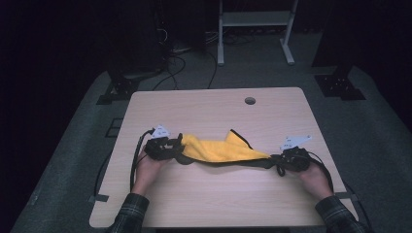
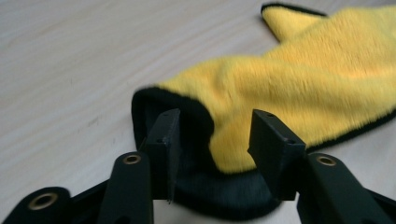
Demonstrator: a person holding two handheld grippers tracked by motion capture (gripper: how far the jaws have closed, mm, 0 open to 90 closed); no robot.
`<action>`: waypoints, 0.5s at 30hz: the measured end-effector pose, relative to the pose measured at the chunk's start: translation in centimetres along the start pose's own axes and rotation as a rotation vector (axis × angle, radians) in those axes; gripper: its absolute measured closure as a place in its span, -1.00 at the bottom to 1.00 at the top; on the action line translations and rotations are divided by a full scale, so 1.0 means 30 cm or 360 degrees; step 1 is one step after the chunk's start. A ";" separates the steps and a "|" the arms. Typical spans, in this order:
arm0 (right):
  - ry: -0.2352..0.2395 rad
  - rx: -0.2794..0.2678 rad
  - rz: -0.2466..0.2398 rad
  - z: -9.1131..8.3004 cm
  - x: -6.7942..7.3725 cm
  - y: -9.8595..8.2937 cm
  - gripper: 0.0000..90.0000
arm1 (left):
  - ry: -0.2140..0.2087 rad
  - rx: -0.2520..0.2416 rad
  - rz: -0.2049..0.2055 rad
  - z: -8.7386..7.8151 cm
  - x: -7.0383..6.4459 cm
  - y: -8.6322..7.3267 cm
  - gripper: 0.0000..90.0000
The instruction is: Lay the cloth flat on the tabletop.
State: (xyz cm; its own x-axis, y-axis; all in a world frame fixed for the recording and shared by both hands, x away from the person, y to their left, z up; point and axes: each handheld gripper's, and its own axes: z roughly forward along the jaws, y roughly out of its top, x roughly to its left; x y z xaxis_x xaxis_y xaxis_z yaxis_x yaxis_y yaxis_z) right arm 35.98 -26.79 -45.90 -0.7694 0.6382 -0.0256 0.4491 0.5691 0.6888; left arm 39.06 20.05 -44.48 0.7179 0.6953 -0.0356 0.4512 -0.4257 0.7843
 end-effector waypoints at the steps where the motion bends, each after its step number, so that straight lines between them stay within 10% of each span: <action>1: 0.0001 0.0000 -0.0001 0.000 0.000 0.000 0.85 | -0.0011 0.0026 0.0007 -0.003 -0.003 -0.012 0.13; 12: 0.0008 0.0002 -0.0001 0.004 -0.002 0.000 0.86 | -0.0026 0.0176 0.0054 0.088 -0.014 -0.041 0.02; 15: 0.0005 0.0001 -0.0009 0.004 -0.002 0.000 0.85 | -0.0012 0.0169 0.0073 0.089 -0.021 -0.036 0.25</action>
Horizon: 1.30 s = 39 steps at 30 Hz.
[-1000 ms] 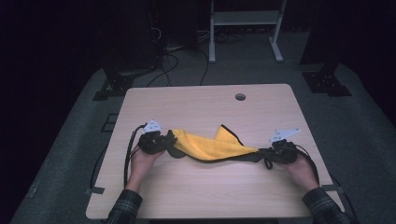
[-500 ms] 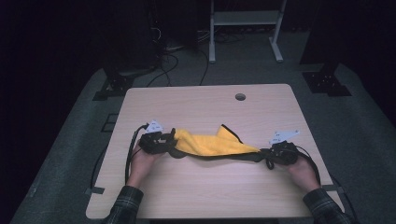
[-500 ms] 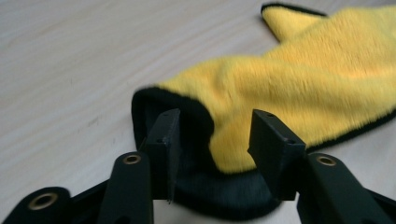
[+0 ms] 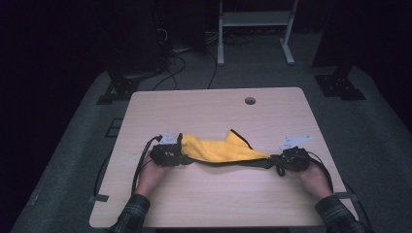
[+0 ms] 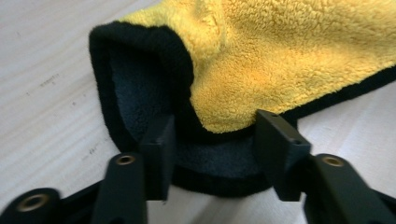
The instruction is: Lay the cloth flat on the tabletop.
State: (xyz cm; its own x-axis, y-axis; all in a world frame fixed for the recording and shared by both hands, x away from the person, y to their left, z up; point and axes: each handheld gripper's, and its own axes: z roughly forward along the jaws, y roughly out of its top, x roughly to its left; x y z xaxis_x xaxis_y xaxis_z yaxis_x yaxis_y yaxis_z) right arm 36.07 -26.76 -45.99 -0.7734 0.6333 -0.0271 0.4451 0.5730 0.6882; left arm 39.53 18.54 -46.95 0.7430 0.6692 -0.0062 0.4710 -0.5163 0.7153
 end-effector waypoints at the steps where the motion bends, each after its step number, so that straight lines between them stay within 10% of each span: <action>1: -0.0004 0.0000 0.0001 -0.001 0.001 0.000 0.86 | -0.0002 0.0004 0.0002 -0.003 0.000 0.002 0.38; 6: -0.0009 -0.0013 0.0010 -0.009 0.000 -0.001 0.86 | -0.0056 -0.0014 -0.0007 -0.018 0.004 0.003 0.76; 30: -0.0023 -0.0397 0.0058 -0.206 -0.016 0.121 0.87 | -0.0058 -0.0500 -0.0136 -0.304 0.017 0.093 0.83; 39: -0.0093 -0.0590 0.0019 -0.321 -0.030 0.215 0.87 | -0.0035 -0.0735 -0.0033 -0.430 0.017 0.181 0.82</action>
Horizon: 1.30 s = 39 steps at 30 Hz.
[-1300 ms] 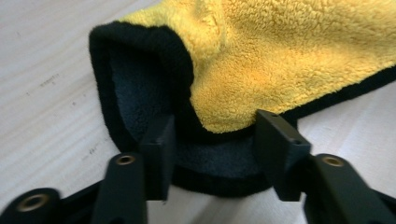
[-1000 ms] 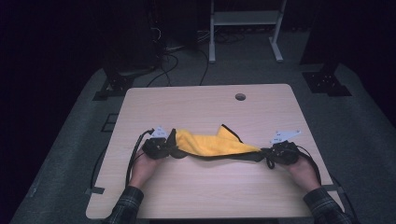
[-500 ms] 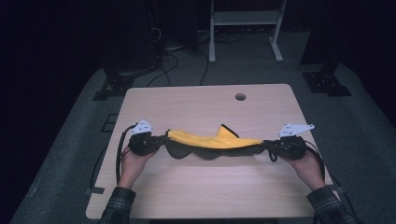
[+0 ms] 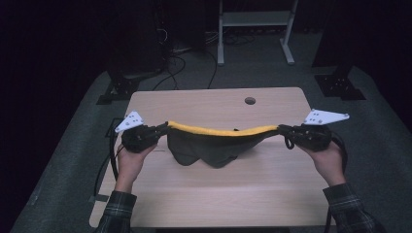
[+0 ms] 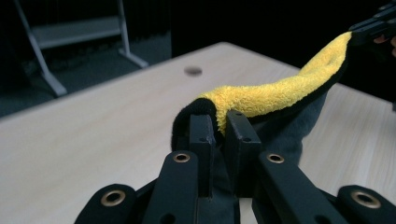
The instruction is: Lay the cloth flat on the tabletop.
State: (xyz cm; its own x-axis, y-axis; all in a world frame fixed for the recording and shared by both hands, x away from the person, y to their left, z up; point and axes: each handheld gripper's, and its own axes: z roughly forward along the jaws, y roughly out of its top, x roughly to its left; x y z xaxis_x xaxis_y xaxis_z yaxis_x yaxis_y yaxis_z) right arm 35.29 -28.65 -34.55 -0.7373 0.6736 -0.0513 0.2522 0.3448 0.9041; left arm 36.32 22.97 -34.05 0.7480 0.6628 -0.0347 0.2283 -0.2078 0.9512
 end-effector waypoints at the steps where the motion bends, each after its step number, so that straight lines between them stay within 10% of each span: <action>1: -0.0006 -0.0025 -0.0002 -0.009 -0.004 0.019 0.87 | 0.0005 -0.0016 0.0003 -0.002 0.003 0.013 0.82; 20: -0.0104 -0.0201 -0.0065 -0.101 -0.037 0.192 0.88 | 0.0033 -0.0143 0.0035 0.022 0.027 0.168 0.82; 31: -0.0195 -0.0173 -0.0004 -0.020 -0.154 0.250 0.88 | 0.0100 -0.0135 0.0059 0.131 0.113 0.253 0.82; 39: -0.0231 -0.0263 -0.0064 -0.044 -0.155 0.324 0.88 | 0.0102 -0.0210 0.0112 0.112 0.094 0.281 0.82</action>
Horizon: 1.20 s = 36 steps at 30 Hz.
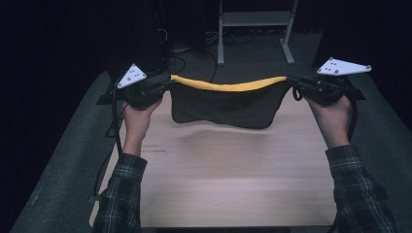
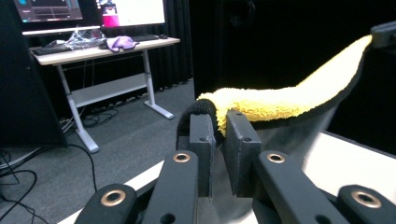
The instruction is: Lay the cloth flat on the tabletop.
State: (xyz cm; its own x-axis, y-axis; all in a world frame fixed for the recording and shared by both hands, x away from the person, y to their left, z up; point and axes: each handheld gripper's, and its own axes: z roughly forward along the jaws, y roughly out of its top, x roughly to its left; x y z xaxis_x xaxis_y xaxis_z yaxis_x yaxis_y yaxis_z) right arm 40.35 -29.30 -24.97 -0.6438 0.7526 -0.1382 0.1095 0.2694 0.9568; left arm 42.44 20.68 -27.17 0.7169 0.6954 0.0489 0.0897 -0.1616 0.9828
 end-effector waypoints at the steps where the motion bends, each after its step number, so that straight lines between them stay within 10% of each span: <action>1: 0.0011 0.0003 -0.0001 -0.003 0.003 -0.009 0.88 | -0.0008 0.0007 -0.0014 -0.004 -0.005 -0.019 0.82; 11: 0.0156 0.0172 0.0044 0.018 0.082 -0.220 0.88 | -0.0074 0.0220 -0.0132 -0.030 -0.046 -0.249 0.82; 36: 0.0374 0.0349 0.0114 -0.061 0.236 -0.453 0.88 | -0.0194 0.0461 -0.0214 -0.182 -0.171 -0.455 0.81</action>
State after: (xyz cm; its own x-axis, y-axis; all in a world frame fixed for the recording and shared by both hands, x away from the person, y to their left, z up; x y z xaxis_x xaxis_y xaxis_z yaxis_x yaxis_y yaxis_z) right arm 32.93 -28.75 -38.49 -0.7829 0.6220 0.0149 0.3050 0.3629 0.8805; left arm 33.77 23.14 -39.87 0.7614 0.6378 -0.1164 0.3688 -0.2785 0.8868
